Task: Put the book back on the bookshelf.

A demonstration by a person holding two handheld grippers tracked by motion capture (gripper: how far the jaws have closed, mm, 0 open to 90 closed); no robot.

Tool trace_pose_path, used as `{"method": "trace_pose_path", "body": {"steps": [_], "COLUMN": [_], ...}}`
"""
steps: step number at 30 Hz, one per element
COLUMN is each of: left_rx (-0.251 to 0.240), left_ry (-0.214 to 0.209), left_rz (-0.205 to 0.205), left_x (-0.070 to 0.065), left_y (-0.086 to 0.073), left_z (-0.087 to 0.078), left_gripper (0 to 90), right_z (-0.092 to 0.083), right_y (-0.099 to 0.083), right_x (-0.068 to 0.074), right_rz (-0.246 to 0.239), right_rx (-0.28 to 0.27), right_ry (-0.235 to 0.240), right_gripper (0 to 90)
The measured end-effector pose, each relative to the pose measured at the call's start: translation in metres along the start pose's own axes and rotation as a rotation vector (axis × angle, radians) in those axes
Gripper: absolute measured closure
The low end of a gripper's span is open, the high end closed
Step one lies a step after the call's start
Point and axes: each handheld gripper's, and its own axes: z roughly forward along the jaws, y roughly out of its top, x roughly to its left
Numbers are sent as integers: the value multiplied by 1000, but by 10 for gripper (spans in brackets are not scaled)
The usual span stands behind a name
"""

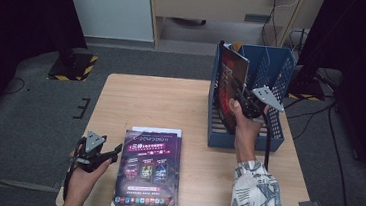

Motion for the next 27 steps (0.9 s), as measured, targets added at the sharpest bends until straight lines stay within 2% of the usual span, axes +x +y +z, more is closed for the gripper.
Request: {"method": "trace_pose_path", "body": {"steps": [7, 16, 27], "left_rx": [-3, -4, -1], "left_ry": [9, 8, 7], "left_rz": [8, 12, 15], "left_x": [0, 0, -1], "left_y": [1, 1, 1], "left_z": [-2, -2, -1], "left_gripper": [322, 321, 322], "right_z": [-3, -3, -9], "right_y": [1, -8, -9], "right_x": [4, 10, 6], "right_rz": [-28, -52, -41], "right_rx": [61, 175, 190], "right_ry": [1, -15, -23], "right_gripper": [862, 856, 850]}}
